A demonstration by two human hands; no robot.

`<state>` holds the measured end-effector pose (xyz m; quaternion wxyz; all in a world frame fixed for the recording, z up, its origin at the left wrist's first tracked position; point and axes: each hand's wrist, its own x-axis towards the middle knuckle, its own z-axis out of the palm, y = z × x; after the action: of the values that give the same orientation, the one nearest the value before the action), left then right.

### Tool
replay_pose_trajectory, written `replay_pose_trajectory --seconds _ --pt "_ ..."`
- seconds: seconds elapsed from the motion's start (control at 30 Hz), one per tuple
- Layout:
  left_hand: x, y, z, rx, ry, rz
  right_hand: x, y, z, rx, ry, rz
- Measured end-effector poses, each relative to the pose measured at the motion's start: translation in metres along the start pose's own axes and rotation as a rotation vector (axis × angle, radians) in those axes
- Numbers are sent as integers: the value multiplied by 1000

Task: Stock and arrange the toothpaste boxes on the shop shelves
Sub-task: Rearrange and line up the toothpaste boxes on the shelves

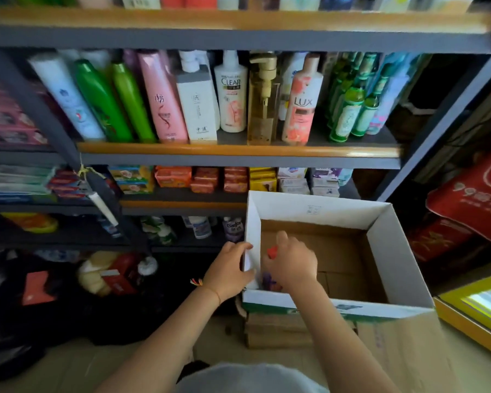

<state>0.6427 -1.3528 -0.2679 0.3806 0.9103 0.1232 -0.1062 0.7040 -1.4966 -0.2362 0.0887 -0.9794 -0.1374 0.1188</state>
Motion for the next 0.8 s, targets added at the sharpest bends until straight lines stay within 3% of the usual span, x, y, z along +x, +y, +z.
replay_pose_trajectory --seconds 0.13,0.2,0.27,0.37,0.47,0.57,0.67,0.8 --pt "-14 31 -19 -257 157 111 -14 -26 -71 198 476 -406" --pt "-27 48 -35 -425 237 126 -23 -44 -100 412 579 -479" --pt "-39 50 -56 -492 344 114 -32 -60 -118 601 574 -433" --pt "-65 36 -88 -491 361 86 -37 -80 -126 847 477 -323" --pt "-94 19 -110 -659 340 10 -41 -109 -115 1099 238 -271" --pt "-126 -6 -131 -972 335 -94 -56 -152 -86 1094 22 -284" --pt "-164 -51 -164 -1118 266 -184 -83 -207 -57 1103 -168 -338" --pt "-227 -114 -210 -1227 179 -158 -128 -298 -31 1156 -328 -370"
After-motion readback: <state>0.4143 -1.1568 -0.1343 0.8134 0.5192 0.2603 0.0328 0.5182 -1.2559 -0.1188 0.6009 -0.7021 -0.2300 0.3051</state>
